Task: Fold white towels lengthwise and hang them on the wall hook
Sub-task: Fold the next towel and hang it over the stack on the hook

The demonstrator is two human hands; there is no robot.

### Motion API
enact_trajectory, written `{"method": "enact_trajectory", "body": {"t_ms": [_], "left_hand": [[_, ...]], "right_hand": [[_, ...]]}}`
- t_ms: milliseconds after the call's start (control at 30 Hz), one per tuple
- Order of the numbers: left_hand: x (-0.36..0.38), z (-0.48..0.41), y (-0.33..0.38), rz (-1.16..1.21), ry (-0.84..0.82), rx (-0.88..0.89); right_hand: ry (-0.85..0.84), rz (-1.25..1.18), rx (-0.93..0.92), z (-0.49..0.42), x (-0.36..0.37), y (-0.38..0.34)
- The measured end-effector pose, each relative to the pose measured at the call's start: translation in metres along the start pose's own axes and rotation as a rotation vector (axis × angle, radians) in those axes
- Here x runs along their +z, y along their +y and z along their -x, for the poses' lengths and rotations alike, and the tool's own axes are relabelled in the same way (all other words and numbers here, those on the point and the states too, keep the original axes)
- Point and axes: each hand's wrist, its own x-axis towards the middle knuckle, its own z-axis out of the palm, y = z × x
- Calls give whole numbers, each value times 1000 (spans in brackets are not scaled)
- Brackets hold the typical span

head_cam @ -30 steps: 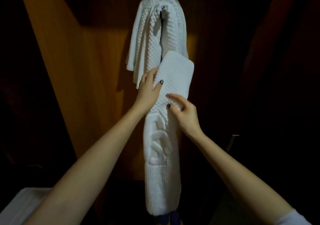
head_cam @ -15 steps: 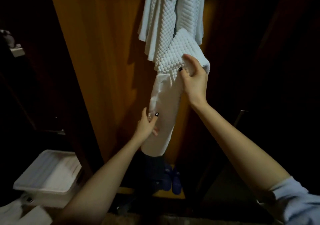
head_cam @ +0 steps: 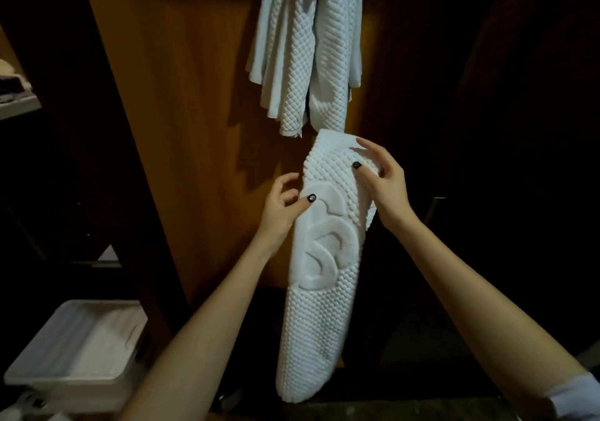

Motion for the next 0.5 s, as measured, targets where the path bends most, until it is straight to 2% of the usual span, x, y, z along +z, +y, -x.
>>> {"method": "enact_trajectory", "body": {"t_ms": [233, 333, 500], "left_hand": [[26, 6, 16, 10, -82, 154], [27, 6, 17, 128, -132, 118], [22, 5, 10, 195, -151, 64]], "right_hand": [[-21, -113, 68, 19, -19, -7], [-34, -185, 95, 22, -22, -9], [-52, -154, 140, 22, -18, -8]]}}
